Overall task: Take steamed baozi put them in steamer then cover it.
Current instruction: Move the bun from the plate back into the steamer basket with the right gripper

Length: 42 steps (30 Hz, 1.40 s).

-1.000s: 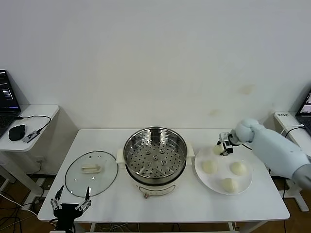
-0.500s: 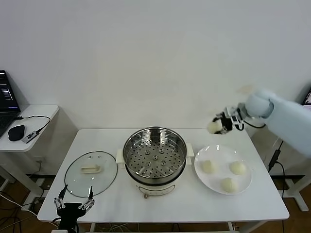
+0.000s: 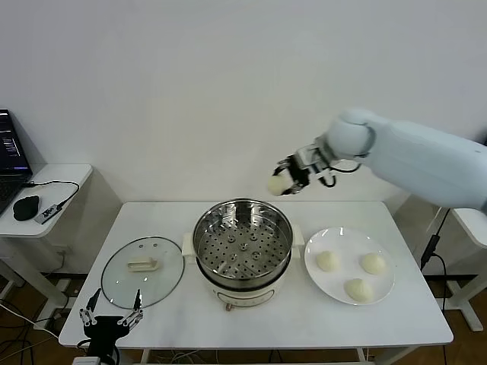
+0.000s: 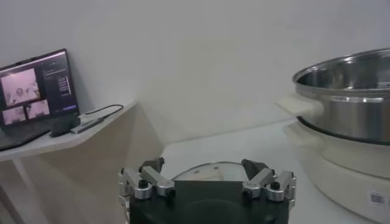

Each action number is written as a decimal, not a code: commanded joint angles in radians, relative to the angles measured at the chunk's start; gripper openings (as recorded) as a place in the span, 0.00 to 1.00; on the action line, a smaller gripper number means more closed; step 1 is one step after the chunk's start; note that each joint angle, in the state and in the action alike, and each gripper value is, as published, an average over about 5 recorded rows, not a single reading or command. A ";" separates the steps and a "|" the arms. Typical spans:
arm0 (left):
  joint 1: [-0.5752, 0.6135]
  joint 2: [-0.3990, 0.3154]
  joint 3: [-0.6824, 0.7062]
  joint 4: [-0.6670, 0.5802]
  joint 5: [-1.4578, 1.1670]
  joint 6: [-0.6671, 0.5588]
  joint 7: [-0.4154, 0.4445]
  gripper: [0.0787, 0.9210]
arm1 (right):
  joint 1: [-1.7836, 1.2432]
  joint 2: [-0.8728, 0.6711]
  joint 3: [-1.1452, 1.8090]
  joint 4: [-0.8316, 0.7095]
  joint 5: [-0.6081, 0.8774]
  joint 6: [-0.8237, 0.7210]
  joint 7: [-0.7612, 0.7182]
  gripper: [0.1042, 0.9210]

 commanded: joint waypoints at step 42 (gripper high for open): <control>-0.023 -0.015 0.004 0.000 0.009 0.011 0.006 0.88 | -0.118 0.227 -0.037 -0.187 -0.351 0.353 0.075 0.85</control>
